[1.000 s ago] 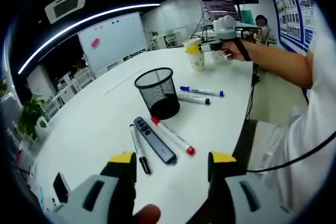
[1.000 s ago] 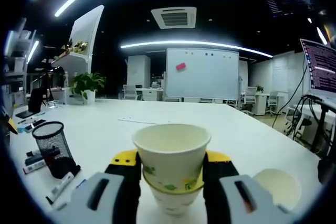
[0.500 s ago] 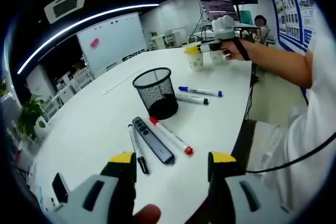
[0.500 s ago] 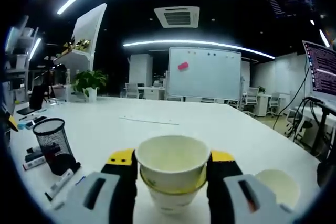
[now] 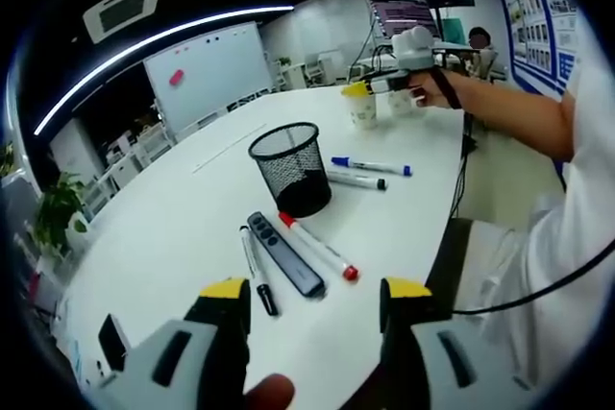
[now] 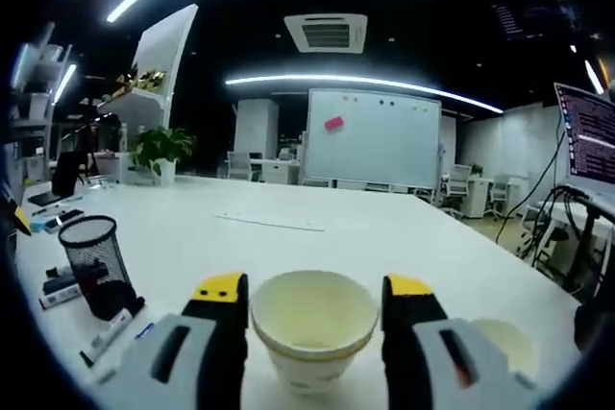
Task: Place the scattered laser pointers and whiteboard markers into the pen holder and stack the scattered paper cups together
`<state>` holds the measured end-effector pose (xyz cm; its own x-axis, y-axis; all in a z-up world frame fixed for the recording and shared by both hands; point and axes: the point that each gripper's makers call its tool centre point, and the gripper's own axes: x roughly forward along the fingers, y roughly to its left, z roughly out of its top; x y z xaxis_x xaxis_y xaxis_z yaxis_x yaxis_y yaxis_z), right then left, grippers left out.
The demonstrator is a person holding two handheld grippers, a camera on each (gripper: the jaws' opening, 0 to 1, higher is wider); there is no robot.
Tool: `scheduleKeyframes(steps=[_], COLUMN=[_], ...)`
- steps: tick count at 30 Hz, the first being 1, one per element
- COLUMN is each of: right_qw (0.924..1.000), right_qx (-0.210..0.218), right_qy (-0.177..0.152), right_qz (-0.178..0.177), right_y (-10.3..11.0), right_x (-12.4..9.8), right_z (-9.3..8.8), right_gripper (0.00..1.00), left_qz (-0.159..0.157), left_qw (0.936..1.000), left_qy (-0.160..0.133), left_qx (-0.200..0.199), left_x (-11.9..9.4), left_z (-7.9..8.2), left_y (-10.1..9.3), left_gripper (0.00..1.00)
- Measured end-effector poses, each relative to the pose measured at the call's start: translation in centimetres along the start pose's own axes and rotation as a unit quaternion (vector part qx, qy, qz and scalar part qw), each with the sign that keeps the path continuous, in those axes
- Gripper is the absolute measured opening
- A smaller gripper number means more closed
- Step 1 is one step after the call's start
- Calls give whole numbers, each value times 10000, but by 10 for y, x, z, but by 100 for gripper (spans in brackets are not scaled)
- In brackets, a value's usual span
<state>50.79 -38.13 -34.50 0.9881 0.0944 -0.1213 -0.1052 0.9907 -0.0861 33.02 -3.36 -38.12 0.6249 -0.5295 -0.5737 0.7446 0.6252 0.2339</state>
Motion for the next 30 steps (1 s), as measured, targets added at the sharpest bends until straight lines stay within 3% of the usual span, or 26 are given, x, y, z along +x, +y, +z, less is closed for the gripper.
scheduleKeyframes(steps=[6, 30], right_qw=[9999, 9991], right_qx=[-18, -226], right_qy=[-130, -286], right_qz=[28, -232], right_y=[3, -21], right_x=[-3, -11], right_z=[9, 20], right_gripper=[58, 58], left_qz=[-8, 12], left_qw=[10000, 10000], left_qy=[-27, -28], left_qx=[-8, -10], left_x=[-1, 0], left_z=[2, 2], left_y=[0, 2], left_gripper=[55, 55])
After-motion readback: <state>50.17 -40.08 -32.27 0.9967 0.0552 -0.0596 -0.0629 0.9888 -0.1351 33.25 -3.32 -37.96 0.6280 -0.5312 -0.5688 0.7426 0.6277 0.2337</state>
